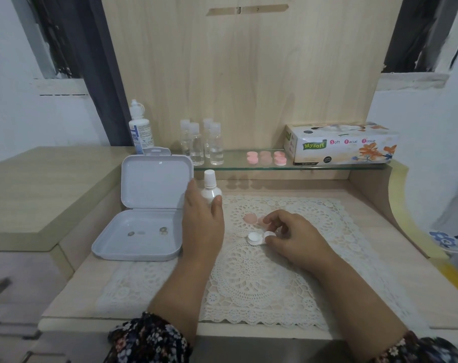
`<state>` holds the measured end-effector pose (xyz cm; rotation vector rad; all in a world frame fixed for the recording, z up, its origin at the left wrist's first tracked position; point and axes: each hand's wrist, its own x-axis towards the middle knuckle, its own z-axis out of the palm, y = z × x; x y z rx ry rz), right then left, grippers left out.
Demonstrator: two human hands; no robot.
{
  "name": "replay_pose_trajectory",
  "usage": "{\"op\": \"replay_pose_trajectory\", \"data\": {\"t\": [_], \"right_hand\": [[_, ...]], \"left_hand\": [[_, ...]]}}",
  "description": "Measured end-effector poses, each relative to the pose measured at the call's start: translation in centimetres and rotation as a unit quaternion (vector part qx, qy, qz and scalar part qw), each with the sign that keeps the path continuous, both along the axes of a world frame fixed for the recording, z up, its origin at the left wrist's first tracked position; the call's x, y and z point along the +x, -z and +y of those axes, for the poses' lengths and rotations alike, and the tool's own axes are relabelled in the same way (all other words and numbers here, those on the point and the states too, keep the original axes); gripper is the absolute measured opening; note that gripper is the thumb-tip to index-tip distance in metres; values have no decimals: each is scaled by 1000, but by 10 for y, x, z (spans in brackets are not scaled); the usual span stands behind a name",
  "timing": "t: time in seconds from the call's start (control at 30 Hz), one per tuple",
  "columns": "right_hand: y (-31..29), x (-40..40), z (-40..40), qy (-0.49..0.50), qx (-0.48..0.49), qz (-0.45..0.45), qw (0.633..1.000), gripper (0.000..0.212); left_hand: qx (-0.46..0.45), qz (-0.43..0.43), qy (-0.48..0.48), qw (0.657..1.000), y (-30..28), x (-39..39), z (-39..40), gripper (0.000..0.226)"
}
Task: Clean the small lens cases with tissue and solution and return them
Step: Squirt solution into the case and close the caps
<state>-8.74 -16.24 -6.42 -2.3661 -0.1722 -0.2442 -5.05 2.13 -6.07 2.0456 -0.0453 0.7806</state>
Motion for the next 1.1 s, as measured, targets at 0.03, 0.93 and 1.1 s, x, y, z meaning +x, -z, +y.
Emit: {"op": "replay_pose_trajectory", "data": {"t": [0.03,0.93,1.1], "right_hand": [[0,0,0,0,-1,-1,1000,25],[5,3,-2,-6,-6,-3,1000,29],[4,3,-1,-5,-3,-7,1000,29]], "left_hand": [[23,-59,-18,998,-1,-3,1,52],[258,14,182,949,20,13,-7,16],[143,-8,272,952,10,-6,-8,8]]}}
